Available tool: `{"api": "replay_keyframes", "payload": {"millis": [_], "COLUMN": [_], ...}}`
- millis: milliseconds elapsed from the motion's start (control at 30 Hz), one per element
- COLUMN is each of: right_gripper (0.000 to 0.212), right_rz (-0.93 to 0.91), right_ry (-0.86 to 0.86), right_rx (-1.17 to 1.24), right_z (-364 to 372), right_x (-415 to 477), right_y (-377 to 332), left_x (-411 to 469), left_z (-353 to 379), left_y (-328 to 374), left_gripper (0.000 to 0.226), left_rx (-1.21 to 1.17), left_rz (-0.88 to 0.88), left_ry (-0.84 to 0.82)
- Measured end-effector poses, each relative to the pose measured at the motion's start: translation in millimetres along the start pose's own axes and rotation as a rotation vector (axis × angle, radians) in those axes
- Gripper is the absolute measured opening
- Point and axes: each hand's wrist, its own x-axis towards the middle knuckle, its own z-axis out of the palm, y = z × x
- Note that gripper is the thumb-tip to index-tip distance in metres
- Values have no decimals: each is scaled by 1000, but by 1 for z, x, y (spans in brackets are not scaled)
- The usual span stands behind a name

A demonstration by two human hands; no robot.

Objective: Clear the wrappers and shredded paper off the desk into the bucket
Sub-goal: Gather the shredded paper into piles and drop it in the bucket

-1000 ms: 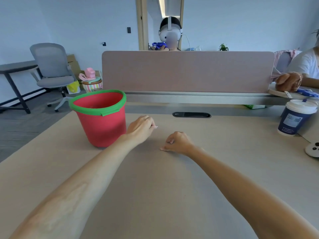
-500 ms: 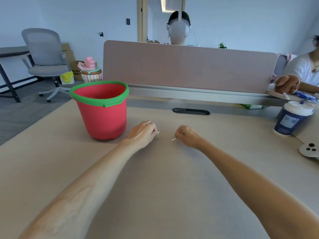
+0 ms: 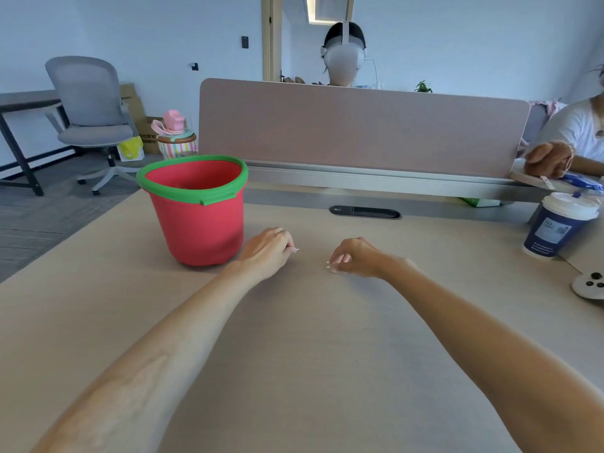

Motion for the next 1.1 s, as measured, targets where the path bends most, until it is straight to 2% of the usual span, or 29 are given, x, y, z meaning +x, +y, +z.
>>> {"api": "replay_keyframes", "payload": {"millis": [133, 267, 433, 600, 733, 933, 1100], "right_gripper": [17, 33, 11, 14, 22, 8, 10], "right_rz": [22, 66, 94, 114, 147, 52, -42], "right_ry": [60, 53, 133, 65, 142, 105, 108], "right_rx": [79, 160, 173, 80, 135, 67, 0], "right_z": [7, 7, 17, 17, 9, 15, 16], "right_x": [7, 10, 15, 15, 10, 6, 7], "right_y": [0, 2, 3, 3, 13, 20, 21], "left_x": [1, 4, 5, 3, 3, 4, 4], "left_z": [3, 5, 12, 16, 16, 16, 17], "left_y": [0, -1, -4, -5, -4, 3, 4], "left_gripper": [18, 17, 17, 18, 19, 20, 19], "left_rx": [10, 12, 6, -3, -18, -13, -12], "left_rz": [3, 6, -4, -2, 8, 18, 9], "left_ry": [-5, -8, -6, -13, -2, 0, -18]}}
